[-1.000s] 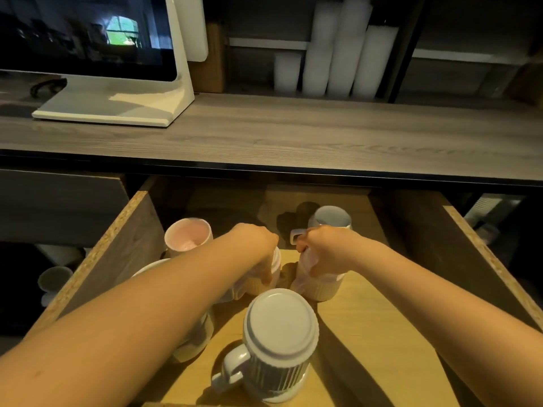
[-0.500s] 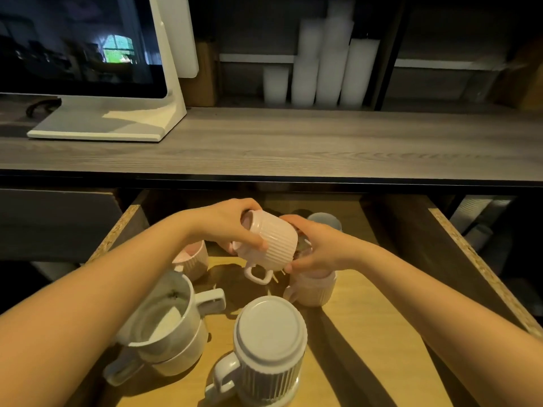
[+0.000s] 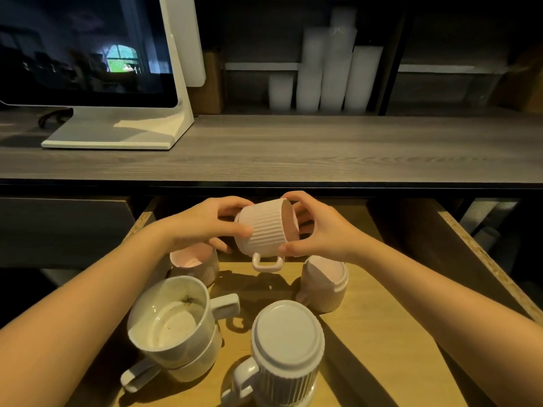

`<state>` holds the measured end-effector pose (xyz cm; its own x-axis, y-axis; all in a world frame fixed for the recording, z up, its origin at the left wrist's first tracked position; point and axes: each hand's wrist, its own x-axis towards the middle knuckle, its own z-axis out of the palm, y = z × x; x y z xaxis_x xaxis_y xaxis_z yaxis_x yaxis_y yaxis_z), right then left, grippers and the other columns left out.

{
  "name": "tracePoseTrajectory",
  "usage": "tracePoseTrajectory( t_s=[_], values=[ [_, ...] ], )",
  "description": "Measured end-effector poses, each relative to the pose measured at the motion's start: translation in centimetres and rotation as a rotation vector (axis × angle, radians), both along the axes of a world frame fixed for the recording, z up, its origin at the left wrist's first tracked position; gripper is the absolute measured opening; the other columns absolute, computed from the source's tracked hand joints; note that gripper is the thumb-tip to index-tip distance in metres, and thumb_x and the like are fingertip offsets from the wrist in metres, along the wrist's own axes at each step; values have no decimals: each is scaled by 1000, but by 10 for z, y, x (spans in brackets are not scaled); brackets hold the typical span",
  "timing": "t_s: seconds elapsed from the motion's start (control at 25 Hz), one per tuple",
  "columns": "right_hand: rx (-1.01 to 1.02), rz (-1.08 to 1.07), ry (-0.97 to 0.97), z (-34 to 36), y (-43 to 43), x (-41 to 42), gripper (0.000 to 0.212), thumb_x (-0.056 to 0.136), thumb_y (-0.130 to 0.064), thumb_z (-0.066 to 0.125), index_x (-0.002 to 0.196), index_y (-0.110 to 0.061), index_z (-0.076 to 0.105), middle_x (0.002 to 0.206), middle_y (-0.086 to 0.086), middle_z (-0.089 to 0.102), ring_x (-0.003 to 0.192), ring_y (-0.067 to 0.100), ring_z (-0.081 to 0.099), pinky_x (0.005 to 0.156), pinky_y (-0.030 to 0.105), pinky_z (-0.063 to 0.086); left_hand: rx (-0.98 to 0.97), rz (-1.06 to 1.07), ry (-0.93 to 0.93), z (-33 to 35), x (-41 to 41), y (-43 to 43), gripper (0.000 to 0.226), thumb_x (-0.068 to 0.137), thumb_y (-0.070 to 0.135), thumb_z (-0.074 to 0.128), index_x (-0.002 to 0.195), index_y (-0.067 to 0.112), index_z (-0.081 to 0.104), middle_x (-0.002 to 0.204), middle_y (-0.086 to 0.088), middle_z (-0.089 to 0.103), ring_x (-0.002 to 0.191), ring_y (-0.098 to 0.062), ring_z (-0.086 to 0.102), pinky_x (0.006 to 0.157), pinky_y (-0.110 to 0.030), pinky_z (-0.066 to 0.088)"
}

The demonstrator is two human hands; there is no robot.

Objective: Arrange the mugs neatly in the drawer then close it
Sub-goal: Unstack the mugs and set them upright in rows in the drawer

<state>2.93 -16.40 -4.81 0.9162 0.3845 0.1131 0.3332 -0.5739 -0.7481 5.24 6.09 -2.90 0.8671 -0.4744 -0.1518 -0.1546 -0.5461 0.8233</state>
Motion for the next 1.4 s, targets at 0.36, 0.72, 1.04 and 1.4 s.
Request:
tracePoseTrajectory(
  t_s=[0.36, 0.72, 1.04, 1.4],
  values=[
    [-527, 15, 7, 3, 40, 30, 83, 65, -46, 78, 135, -24, 40, 115, -2, 49, 100, 12, 46, 75, 24, 48, 465, -24, -216, -26, 11, 7, 65, 80, 28, 71, 137, 29, 39, 142, 4, 45, 129, -16, 44, 102, -36, 45],
    [-826, 171, 57, -27, 84, 55, 62, 70, -52, 73, 126, -30, 59, 124, -2, 59, 111, 23, 56, 88, 35, 54, 738, -16, -394, -51, 17, 11, 62, 83, 40, 64, 139, 31, 38, 144, 4, 44, 132, -19, 38, 112, -40, 29],
    [-916, 181, 81, -40, 75, 58, 64, 66, -56, 74, 123, -33, 59, 119, -3, 62, 104, 22, 59, 84, 35, 56, 830, 25, -342, -60, 21, 6, 60, 85, 40, 61, 139, 28, 38, 145, -1, 41, 134, -23, 36, 110, -43, 28],
    [-844, 157, 80, -38, 71, 48, 60, 71, -50, 74, 125, -29, 58, 120, -1, 63, 104, 21, 60, 85, 32, 56, 894, 117, -160, -76, 27, 27, 74, 79, 22, 72, 142, 23, 32, 143, -5, 38, 130, -29, 38, 103, -42, 44]
  ],
)
